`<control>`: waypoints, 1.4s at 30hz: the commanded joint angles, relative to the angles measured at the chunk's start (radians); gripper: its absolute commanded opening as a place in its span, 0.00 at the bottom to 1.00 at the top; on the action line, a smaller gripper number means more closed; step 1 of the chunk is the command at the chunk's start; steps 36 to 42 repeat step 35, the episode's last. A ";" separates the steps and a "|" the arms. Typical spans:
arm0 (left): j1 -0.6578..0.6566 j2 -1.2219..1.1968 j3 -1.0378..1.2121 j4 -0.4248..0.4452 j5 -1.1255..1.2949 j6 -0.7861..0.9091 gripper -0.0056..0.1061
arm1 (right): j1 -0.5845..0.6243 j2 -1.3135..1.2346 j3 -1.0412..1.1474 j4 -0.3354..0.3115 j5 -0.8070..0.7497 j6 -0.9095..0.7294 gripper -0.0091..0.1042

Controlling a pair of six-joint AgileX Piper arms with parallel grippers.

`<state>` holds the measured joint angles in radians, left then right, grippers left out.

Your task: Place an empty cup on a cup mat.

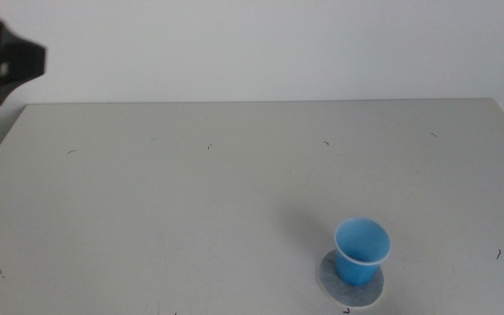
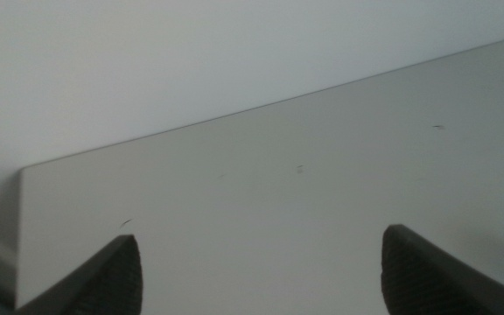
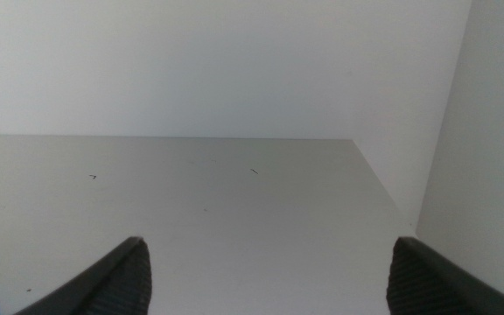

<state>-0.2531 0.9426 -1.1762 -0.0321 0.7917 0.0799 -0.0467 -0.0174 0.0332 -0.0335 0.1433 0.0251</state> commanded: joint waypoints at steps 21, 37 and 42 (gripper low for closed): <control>0.332 -0.846 1.115 -0.073 -0.679 -0.004 0.99 | 0.002 -0.019 -0.012 -0.009 -0.077 -0.008 0.91; 0.330 -0.970 1.201 -0.084 -0.649 0.030 0.99 | 0.002 -0.019 -0.012 -0.009 -0.077 -0.008 0.91; 0.330 -0.970 1.201 -0.084 -0.649 0.030 0.99 | 0.002 -0.019 -0.012 -0.009 -0.077 -0.008 0.91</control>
